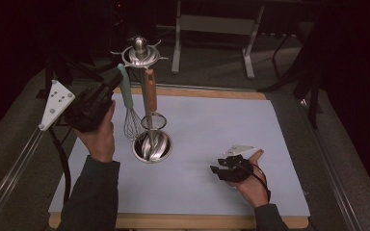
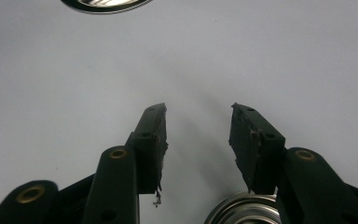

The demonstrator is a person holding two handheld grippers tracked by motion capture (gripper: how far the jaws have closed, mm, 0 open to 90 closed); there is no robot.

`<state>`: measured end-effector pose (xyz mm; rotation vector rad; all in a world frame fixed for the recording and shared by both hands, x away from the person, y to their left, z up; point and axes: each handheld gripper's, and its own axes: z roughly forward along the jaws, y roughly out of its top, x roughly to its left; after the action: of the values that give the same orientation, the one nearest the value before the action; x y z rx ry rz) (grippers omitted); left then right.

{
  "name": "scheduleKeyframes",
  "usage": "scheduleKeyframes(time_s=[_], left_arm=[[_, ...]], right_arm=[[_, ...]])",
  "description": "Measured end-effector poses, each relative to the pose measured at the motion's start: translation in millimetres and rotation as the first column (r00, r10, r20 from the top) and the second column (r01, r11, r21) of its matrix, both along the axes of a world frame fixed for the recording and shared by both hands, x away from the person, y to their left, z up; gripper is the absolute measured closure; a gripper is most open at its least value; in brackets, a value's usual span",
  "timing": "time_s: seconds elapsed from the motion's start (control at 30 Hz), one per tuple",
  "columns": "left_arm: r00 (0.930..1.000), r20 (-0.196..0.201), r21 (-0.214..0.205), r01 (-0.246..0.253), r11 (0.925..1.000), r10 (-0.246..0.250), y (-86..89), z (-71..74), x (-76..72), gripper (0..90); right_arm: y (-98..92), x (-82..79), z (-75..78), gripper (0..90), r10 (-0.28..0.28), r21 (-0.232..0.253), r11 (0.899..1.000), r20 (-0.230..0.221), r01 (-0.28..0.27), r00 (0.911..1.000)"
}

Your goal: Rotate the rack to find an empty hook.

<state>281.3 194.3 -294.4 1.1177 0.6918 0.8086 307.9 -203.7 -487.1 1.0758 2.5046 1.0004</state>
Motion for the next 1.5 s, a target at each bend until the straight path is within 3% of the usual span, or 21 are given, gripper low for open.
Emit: scheduleKeyframes(time_s=[0.63, 1.03, 1.5], left_arm=[[0.9995, -0.020, 0.020, -0.026, 0.9995, 0.026, 4.6, 5.8, 5.5, 90.0], [0.9957, -0.049, 0.040, -0.077, 0.9962, 0.079, 15.2, 9.9, 19.1, 90.0], [0.9909, -0.078, 0.062, -0.105, 0.9926, 0.109, 20.4, 15.5, 33.8, 90.0]], right_arm=[[1.0, 0.4, -2.4, 55.3, 0.006, -0.001, 1.000, -0.011, -0.006, 0.9999], [1.6, 0.2, -3.5, 55.3, 0.005, -0.001, 1.000, -0.018, -0.005, 0.9998], [0.9, 0.5, -3.9, 55.5, 0.008, -0.001, 1.000, -0.015, -0.008, 0.9999]])
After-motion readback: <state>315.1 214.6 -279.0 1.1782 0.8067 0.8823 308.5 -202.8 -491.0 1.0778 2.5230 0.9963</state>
